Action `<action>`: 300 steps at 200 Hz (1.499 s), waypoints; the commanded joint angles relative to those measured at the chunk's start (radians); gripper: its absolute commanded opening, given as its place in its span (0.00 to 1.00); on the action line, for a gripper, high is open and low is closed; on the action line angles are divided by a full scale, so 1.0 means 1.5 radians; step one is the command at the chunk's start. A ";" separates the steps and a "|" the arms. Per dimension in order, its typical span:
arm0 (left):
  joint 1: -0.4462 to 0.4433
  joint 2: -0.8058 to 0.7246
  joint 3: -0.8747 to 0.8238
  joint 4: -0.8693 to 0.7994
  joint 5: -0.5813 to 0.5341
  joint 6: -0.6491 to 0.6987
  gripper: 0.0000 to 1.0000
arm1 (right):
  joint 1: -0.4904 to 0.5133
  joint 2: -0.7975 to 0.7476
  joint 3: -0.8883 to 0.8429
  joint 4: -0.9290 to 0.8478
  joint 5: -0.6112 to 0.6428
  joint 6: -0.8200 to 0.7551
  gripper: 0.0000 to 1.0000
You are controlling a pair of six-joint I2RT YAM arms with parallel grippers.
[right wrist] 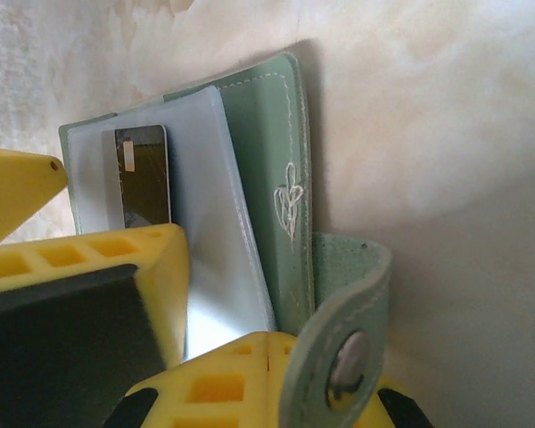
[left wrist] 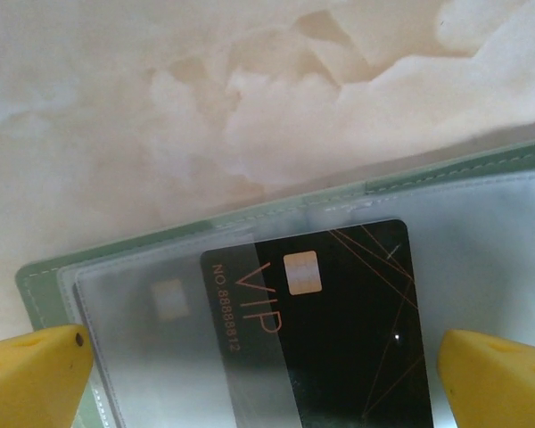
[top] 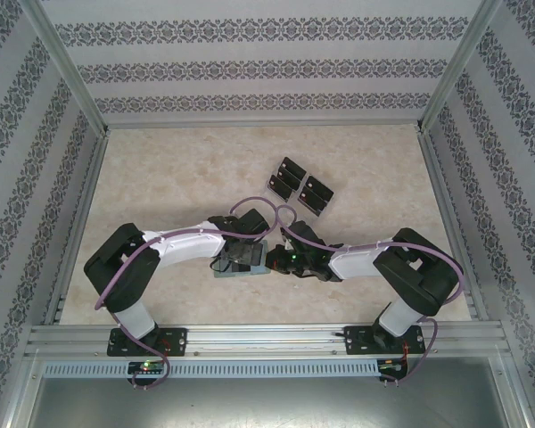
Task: Put the credit cards into the card holder
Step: Insert the credit card into the card slot.
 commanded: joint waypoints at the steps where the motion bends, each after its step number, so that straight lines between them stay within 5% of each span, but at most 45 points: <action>1: -0.009 0.006 0.009 0.002 -0.016 -0.019 1.00 | 0.008 0.013 -0.010 0.019 -0.001 0.008 0.00; 300: 0.030 -0.107 -0.094 -0.047 -0.079 -0.022 1.00 | -0.001 0.016 -0.007 -0.027 0.022 0.020 0.00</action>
